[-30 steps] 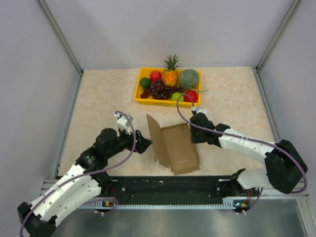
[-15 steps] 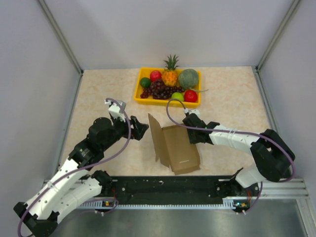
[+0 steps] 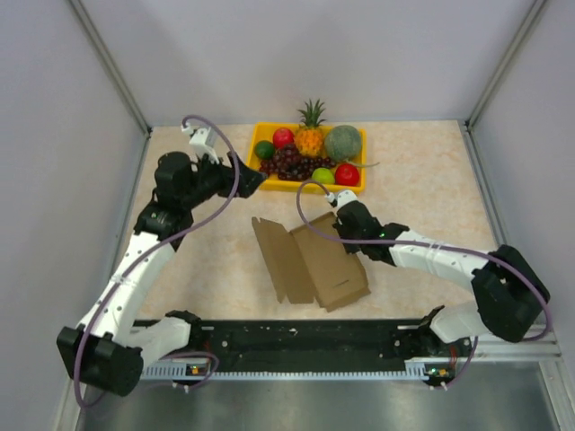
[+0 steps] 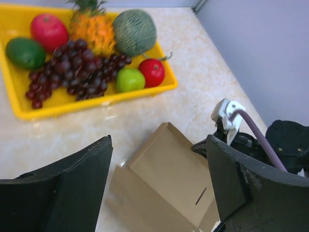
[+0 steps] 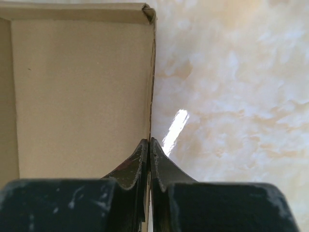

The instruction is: Fold the paper box

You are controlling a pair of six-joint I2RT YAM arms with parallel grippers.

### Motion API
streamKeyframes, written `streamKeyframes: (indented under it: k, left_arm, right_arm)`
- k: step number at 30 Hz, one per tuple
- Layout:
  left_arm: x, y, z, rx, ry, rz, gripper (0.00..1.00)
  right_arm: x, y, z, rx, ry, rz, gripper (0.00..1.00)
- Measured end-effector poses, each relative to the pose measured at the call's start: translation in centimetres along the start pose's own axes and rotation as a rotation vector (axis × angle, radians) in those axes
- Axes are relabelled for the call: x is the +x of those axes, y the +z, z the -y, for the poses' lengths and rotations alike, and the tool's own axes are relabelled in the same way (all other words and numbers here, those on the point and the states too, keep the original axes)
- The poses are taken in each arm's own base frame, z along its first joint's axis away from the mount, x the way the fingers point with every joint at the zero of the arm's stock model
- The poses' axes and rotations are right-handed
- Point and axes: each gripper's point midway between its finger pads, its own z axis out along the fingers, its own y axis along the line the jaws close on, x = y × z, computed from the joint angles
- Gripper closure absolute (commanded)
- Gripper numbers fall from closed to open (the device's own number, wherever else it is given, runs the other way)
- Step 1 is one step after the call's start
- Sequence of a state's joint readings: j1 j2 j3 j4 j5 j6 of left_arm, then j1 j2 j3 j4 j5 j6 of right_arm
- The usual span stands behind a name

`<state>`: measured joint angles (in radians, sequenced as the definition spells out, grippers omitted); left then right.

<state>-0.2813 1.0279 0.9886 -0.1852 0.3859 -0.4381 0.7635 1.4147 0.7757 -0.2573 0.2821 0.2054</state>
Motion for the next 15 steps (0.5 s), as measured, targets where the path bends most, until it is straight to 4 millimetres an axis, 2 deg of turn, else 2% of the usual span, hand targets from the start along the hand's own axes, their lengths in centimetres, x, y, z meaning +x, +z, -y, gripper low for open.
streamKeyframes:
  k: [3, 6, 8, 12, 15]
  left_arm:
    - [-2.0, 2.0, 1.3, 0.096, 0.065, -0.023, 0.22]
    - [-2.1, 4.5, 1.3, 0.166, 0.133, -0.061, 0.23]
    - [-0.6, 6.0, 0.3, 0.184, 0.148, -0.110, 0.23]
    - [3.7, 8.5, -1.3, 0.222, 0.172, -0.208, 0.22]
    - [6.9, 9.6, -0.6, 0.259, 0.235, -0.253, 0.21]
  right_arm:
    - [-2.1, -1.7, 0.6, -0.013, -0.086, 0.100, 1.00]
    - [-4.7, -3.2, 0.9, -0.020, -0.169, 0.206, 1.00]
    - [-5.9, -4.0, 0.9, -0.030, -0.223, 0.264, 1.00]
    - [-7.2, -4.4, 0.7, -0.047, -0.326, 0.319, 1.00]
    - [-7.5, -4.3, 0.5, -0.058, -0.378, 0.334, 1.00]
